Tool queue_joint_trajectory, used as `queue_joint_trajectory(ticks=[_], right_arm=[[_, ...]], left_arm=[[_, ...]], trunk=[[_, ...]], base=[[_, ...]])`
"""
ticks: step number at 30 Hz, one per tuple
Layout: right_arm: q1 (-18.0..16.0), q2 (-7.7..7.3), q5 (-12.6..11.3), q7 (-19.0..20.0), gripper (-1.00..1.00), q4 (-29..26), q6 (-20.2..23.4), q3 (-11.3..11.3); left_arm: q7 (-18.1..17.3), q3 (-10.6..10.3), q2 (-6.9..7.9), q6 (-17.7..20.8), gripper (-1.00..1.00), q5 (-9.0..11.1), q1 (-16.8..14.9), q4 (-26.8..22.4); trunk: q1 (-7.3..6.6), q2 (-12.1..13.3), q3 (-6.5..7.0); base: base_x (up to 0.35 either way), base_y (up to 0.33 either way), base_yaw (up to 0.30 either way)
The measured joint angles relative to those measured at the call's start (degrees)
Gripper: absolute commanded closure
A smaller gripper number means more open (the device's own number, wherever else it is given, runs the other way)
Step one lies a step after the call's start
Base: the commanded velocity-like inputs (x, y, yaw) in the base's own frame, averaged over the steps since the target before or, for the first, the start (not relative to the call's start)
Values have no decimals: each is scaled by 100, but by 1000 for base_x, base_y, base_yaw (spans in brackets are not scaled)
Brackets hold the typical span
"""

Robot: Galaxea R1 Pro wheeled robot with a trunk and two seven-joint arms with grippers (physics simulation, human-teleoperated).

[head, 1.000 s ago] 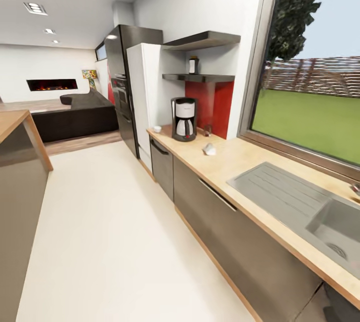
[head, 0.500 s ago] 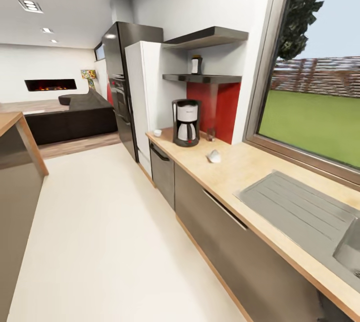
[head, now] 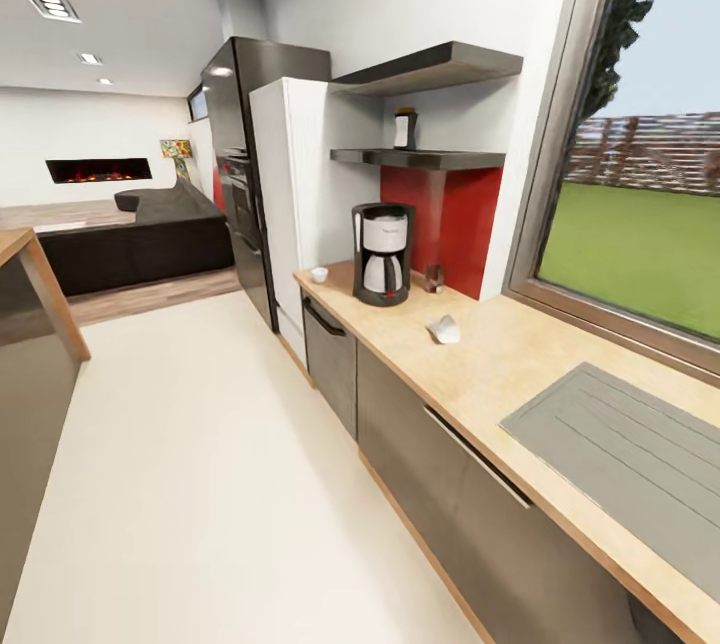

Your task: Set up a coffee station on the kitchen countertop: keep the coffee maker on the countertop, move the bottle of coffee from the kitchen shelf to the counter next to the coffee maker, place a paper coffee filter on top of the coffee maker, put the saucer next to the coffee maker with the coffee cup on the saucer, and place the electric kettle next to the coffee maker.

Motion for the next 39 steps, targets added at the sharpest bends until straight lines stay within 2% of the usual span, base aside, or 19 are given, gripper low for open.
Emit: queue_joint_trajectory(ticks=[19, 39], right_arm=[[3, 0, 1, 6, -100, 0, 0, 2], [5, 0, 0, 8, -100, -2, 4, -1]], left_arm=[[3, 1, 0, -7, -100, 3, -2, 1], [8, 0, 0, -9, -100, 4, -3, 2]], trunk=[[1, 0, 0], [1, 0, 0]], base=[[289, 223, -15], [234, 260, -248]])
